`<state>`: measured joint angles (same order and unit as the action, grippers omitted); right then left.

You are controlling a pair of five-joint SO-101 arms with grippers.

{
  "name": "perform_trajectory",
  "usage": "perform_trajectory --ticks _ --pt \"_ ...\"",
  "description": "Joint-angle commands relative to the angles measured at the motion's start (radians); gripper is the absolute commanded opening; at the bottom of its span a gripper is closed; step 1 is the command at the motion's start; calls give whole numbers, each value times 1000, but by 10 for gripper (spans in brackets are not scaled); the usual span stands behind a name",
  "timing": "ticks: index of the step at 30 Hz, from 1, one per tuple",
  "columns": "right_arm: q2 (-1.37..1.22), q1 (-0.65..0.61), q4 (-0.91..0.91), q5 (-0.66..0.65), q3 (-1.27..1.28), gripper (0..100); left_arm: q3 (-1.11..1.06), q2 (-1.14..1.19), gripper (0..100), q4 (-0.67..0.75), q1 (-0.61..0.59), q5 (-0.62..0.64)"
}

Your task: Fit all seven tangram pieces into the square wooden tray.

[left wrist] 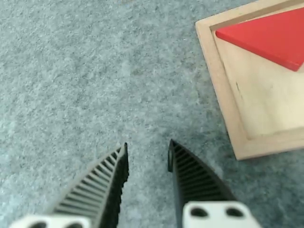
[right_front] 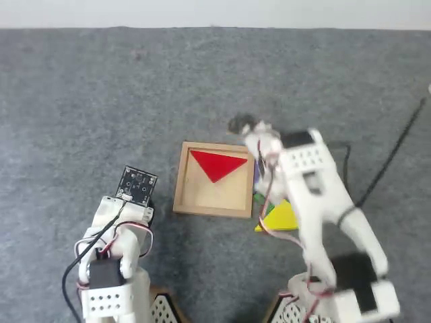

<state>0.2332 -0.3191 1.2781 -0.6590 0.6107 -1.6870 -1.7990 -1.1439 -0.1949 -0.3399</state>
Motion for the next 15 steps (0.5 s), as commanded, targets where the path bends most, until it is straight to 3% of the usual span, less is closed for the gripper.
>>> perform_trajectory --ticks 1,8,15 --pt "162 -16 -5 -242 95 486 4 -12 137 -3 -2 -9" --pt "185 -18 94 -549 173 486 4 -12 137 -3 -5 -9" --pt "179 -15 -35 -583 310 486 4 -12 137 -3 -3 -9"
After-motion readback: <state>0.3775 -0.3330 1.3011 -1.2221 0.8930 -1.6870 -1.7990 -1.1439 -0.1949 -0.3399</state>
